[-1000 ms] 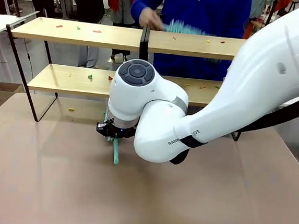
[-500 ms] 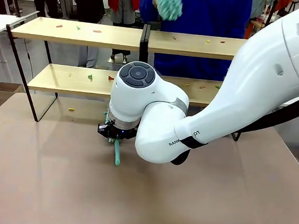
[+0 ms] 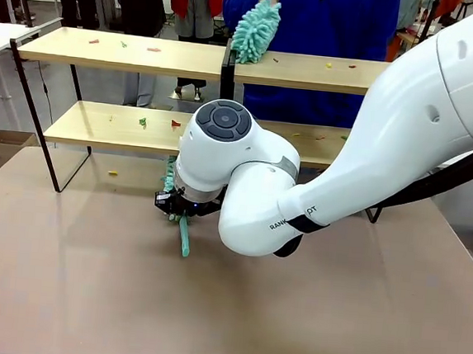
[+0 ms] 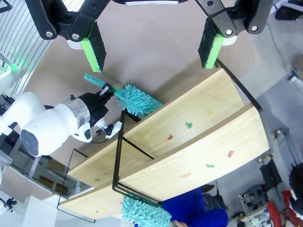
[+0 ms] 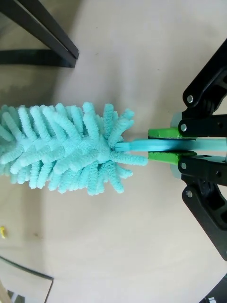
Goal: Clean the shelves.
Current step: Clean a randomly selected level of the Shelf with the Duster.
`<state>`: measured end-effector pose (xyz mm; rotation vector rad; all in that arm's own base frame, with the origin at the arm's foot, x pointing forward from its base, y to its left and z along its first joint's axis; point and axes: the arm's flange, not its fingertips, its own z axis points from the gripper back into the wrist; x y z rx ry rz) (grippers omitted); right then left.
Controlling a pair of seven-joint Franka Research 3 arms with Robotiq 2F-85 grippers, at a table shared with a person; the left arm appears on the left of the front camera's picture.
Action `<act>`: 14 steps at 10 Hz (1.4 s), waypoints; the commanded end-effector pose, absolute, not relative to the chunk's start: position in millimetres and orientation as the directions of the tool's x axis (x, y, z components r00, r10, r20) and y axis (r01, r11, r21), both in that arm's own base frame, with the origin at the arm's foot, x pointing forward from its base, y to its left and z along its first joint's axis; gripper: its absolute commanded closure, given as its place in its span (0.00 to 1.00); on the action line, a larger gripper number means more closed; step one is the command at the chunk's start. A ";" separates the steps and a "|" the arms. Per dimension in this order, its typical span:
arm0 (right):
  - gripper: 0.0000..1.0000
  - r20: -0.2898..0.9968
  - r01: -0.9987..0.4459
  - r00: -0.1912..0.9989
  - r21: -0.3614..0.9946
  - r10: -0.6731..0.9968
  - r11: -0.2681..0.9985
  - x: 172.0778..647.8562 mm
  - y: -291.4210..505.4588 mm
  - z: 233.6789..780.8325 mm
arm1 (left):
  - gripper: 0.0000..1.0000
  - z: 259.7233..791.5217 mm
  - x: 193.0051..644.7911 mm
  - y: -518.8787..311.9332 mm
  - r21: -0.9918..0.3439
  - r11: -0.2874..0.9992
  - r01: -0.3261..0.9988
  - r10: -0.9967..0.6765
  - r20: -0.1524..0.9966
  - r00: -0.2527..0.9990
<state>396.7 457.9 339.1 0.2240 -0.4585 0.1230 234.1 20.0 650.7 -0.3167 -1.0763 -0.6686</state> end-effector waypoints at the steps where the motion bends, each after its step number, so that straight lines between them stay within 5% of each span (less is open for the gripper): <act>1: 0.88 0.515 -0.136 0.857 0.207 0.010 0.969 401.0 462.4 339.4 | 0.00 650.4 234.7 19.7 0.075 0.761 0.644 -0.345 0.888 0.305; 6: 0.88 0.391 -0.136 0.920 0.255 0.026 0.957 407.3 459.6 330.5 | 0.00 650.4 234.7 19.7 0.075 0.761 0.644 -0.345 0.888 0.305; 14: 0.88 0.388 -0.321 0.904 0.331 0.183 0.887 429.3 480.4 320.8 | 0.00 650.4 234.7 19.7 0.075 0.761 0.644 -0.345 0.888 0.305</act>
